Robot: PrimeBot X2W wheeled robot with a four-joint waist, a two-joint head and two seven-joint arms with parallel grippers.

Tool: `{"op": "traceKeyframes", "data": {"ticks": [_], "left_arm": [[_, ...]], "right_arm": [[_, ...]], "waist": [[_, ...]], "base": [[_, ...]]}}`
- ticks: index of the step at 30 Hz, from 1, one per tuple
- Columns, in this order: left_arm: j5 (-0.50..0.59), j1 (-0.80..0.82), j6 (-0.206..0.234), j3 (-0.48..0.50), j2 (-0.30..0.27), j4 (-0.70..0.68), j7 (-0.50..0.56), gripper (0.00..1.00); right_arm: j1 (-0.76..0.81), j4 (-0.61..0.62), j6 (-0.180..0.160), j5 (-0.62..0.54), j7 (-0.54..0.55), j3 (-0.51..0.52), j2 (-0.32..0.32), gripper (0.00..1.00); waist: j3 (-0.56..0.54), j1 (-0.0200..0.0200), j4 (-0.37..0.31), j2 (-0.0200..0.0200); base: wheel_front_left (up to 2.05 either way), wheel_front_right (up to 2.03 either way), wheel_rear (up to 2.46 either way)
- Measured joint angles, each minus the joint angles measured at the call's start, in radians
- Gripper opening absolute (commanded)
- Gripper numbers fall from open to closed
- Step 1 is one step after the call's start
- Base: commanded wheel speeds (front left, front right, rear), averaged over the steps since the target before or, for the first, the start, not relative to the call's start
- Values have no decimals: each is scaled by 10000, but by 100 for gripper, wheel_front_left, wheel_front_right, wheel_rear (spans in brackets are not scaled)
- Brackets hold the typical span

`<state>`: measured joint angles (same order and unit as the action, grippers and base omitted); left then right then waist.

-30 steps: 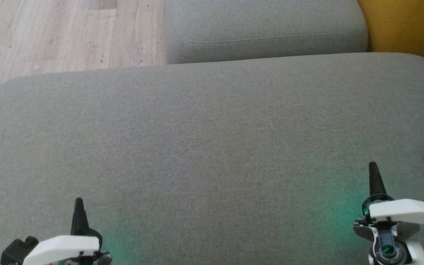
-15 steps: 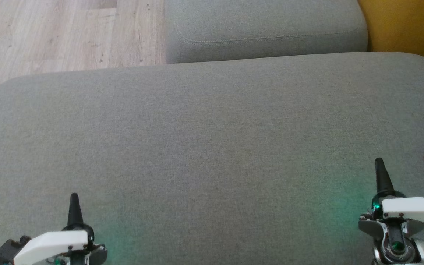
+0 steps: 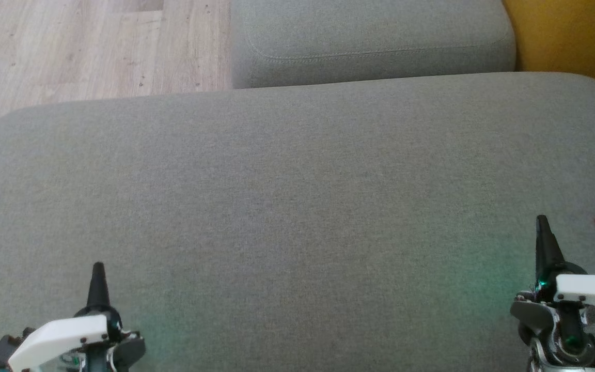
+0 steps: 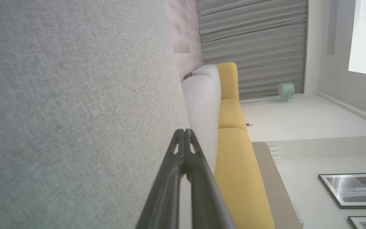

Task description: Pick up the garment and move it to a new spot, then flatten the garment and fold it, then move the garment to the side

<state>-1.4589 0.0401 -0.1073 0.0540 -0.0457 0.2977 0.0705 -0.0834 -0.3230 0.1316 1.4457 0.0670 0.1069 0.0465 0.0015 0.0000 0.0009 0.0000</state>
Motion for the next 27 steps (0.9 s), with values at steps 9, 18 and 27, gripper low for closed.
{"op": "traceKeyframes", "data": {"ticks": [9,18,27], "left_arm": [[-934,20,-84,134,4,-102,263,0],[-1446,205,-167,188,8,-155,355,0],[-1446,205,-167,192,10,-155,355,0]], "right_arm": [[2,244,-2,997,274,159,-2,0],[4,370,-2,1559,401,272,-2,0],[4,372,-2,1559,401,272,-2,0]], "waist": [[11,0,-6,0],[16,0,-9,0],[16,0,-9,0]], "base": [[0,0,0],[0,0,0],[0,0,0]]}}
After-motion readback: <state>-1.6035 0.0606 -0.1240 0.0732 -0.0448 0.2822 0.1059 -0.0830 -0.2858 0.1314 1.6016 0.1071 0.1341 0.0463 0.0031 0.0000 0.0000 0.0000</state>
